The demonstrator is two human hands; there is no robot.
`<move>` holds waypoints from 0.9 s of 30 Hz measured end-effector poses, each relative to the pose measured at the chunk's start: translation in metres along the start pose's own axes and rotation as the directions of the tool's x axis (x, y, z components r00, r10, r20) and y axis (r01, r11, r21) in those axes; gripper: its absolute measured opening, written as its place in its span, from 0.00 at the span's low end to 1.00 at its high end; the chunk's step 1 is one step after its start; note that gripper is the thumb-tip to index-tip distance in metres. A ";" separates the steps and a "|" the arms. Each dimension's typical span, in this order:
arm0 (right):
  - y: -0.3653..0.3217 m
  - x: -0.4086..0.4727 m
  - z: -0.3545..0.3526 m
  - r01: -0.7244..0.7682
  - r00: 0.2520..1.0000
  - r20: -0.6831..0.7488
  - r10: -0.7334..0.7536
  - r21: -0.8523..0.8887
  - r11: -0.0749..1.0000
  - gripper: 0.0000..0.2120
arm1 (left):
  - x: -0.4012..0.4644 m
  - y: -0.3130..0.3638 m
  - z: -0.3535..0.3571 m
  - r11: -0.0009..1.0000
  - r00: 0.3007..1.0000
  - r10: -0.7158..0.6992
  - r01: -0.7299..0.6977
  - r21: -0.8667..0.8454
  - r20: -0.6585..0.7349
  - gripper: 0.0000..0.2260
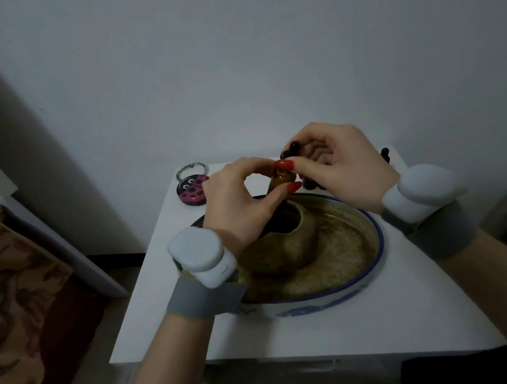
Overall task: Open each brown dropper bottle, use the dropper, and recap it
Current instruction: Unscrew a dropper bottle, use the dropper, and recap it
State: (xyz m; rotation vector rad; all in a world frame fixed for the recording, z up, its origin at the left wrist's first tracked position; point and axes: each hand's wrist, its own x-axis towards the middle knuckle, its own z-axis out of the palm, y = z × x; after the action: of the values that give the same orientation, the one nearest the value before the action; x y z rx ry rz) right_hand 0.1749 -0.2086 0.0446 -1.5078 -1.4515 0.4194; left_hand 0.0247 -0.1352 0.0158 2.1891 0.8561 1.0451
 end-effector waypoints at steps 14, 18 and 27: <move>0.043 0.004 -0.029 -0.072 0.995 -0.070 0.076 0.057 0.996 0.10 | 0.041 -0.035 0.003 0.969 0.992 -0.129 0.124 -0.214 -0.009 0.06; 0.057 0.001 -0.042 -0.106 0.987 -0.115 0.112 0.051 0.993 0.07 | 0.071 -0.049 0.003 0.963 0.977 -0.187 0.203 -0.177 0.103 0.05; 0.065 0.002 -0.057 -0.098 0.982 -0.155 0.110 0.082 0.992 0.10 | 0.110 -0.075 0.026 0.961 0.927 -0.268 0.277 0.001 0.264 0.10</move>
State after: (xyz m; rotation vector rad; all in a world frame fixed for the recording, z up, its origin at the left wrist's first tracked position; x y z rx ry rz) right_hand 0.2571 -0.2179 0.0201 -1.5261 -1.2238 0.4016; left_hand 0.0774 -0.0116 -0.0012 2.0454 0.9743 0.6154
